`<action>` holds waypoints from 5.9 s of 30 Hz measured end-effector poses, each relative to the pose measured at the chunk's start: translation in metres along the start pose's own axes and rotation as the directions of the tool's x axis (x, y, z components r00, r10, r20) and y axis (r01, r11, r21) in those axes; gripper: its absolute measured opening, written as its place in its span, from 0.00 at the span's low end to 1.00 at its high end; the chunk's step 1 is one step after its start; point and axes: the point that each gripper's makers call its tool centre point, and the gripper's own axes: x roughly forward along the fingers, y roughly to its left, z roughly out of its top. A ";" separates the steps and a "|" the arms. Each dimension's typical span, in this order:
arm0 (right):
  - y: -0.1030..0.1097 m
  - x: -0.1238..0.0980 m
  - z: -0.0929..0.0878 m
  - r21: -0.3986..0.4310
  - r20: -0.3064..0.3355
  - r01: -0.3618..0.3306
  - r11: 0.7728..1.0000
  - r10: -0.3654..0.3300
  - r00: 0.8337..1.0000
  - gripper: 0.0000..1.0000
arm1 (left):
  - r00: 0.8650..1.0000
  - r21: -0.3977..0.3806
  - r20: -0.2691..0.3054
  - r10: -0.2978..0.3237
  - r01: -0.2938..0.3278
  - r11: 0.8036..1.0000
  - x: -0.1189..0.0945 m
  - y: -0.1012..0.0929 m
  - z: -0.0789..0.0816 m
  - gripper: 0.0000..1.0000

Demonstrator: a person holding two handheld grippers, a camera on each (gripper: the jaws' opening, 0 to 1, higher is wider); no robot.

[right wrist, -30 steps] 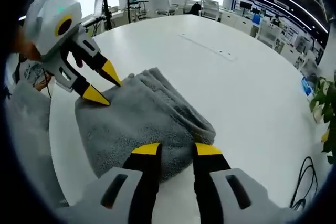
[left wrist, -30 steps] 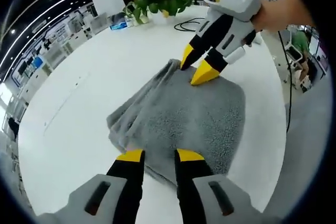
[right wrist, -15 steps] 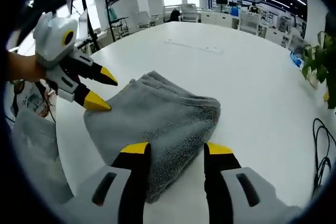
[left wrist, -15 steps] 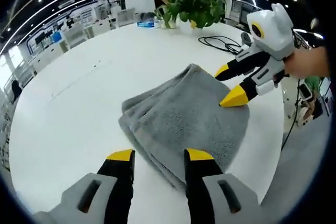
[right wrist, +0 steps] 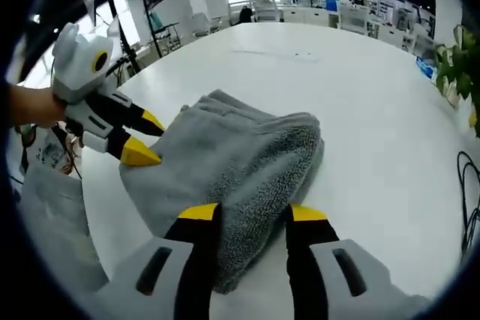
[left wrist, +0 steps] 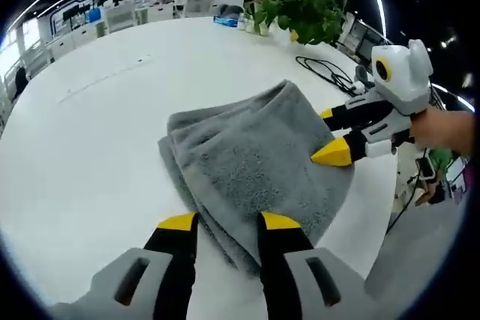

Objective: Fold the towel on the table until its edges align and the towel forms a compact rectangular stack.

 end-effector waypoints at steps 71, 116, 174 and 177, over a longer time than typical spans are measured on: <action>-0.066 0.052 0.072 0.064 0.078 0.052 0.997 -0.057 0.995 0.33 | 0.998 0.106 -0.037 0.042 -0.038 0.994 0.052 0.067 0.076 0.30; -0.005 -0.059 0.078 -0.059 0.318 0.126 0.990 -0.101 0.943 0.99 | 0.943 0.121 0.293 0.160 -0.202 0.972 -0.076 0.052 0.066 0.99; 0.081 -0.124 -0.015 -0.007 0.304 0.188 0.982 -0.177 0.936 0.99 | 0.895 0.049 0.399 0.200 -0.239 0.970 -0.155 -0.006 -0.045 0.99; 0.082 -0.124 -0.015 -0.012 0.301 0.195 0.981 -0.183 0.936 0.99 | 0.893 0.039 0.405 0.197 -0.232 0.972 -0.157 -0.005 -0.044 0.99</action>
